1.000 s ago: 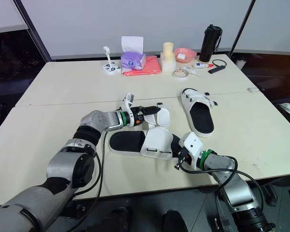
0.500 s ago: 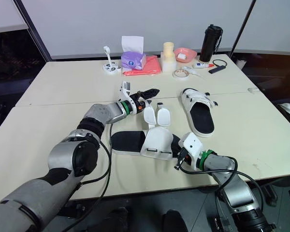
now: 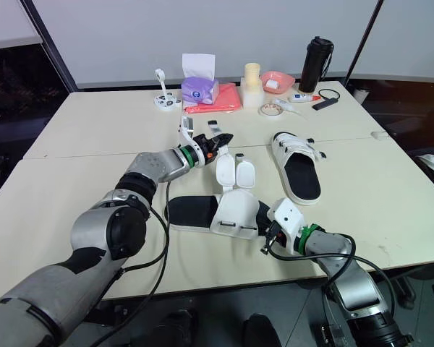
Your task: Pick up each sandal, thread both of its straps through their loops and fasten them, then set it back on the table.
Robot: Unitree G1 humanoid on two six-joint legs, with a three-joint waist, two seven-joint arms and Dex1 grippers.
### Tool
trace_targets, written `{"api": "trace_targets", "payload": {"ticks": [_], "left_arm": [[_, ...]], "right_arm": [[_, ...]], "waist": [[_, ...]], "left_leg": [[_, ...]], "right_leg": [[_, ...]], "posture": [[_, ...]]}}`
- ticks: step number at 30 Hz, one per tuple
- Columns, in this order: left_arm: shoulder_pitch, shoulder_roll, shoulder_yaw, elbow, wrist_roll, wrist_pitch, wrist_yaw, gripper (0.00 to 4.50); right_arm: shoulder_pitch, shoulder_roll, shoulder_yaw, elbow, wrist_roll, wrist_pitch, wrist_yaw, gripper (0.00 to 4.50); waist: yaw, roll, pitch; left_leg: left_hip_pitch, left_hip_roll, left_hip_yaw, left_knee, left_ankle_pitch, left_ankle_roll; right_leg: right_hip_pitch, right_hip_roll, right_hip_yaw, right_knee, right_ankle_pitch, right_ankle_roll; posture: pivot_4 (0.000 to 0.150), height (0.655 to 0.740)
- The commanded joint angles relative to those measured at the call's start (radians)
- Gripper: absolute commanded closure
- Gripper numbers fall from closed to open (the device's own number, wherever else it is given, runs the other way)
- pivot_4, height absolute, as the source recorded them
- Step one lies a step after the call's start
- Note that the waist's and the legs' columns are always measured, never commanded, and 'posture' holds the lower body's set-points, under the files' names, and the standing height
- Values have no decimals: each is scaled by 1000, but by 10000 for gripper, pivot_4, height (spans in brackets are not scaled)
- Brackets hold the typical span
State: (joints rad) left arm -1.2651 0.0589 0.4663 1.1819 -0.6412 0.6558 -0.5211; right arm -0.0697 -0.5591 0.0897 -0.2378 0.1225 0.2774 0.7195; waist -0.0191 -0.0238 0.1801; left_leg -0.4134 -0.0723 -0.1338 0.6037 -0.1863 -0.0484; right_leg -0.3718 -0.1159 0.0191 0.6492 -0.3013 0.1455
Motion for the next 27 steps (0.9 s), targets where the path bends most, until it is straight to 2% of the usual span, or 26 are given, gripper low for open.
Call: {"api": "trace_targets", "payload": {"ticks": [1, 3, 7, 12, 17, 22, 27], "left_arm": [[-43, 19, 16, -14, 0, -36, -35, 44667], [-39, 22, -38, -40, 41, -61, -107, 44667], [25, 19, -229, -190, 156, -137, -375, 44667], [250, 48, -504, -553, 281, -344, -676, 44667], [466, 127, -704, -824, 387, -635, -860, 44667], [548, 191, -781, -878, 446, -951, -963, 44667], [531, 224, -802, -775, 487, -1250, -990, 44667]], "right_arm": [[27, -1, 55, 8, -12, 24, 22, 45000], [27, -1, 56, 8, -12, 24, 22, 45000], [26, -3, 56, 7, -13, 24, 23, 45000], [25, -5, 56, 9, -14, 22, 22, 45000], [18, -6, 57, 20, -15, 16, 24, 45000], [11, -10, 58, 29, -16, 11, 31, 45000], [4, -12, 62, 40, -17, 6, 41, 45000]], "waist": [[0, 0, 0], [0, 0, 0], [0, 0, 0], [-1, 0, 0], [1, 1, -1], [6, 1, -1], [5, 1, -1]], "left_leg": [[0, 0, 0, 0, 0, 0], [0, 0, 0, 0, 0, 0], [0, 0, 1, 0, 0, 0], [2, 0, 2, -5, 1, -2], [4, 1, 3, -8, 1, -2], [4, 2, 2, -7, 1, -2], [4, 2, 0, -8, 1, -1]], "right_leg": [[0, 0, 0, 0, 0, 0], [0, 0, 0, 0, 0, 0], [0, 0, 0, 0, 0, 0], [0, 0, 2, -2, 0, -1], [0, 0, 4, -2, 0, -2], [0, 0, 4, -4, 0, -4], [0, -1, 4, -4, 0, -5]], "posture": [[1500, 7400], [1500, 7400], [1500, 7400], [1500, 7400], [1500, 7400], [1500, 7400], [1500, 7400]]}}
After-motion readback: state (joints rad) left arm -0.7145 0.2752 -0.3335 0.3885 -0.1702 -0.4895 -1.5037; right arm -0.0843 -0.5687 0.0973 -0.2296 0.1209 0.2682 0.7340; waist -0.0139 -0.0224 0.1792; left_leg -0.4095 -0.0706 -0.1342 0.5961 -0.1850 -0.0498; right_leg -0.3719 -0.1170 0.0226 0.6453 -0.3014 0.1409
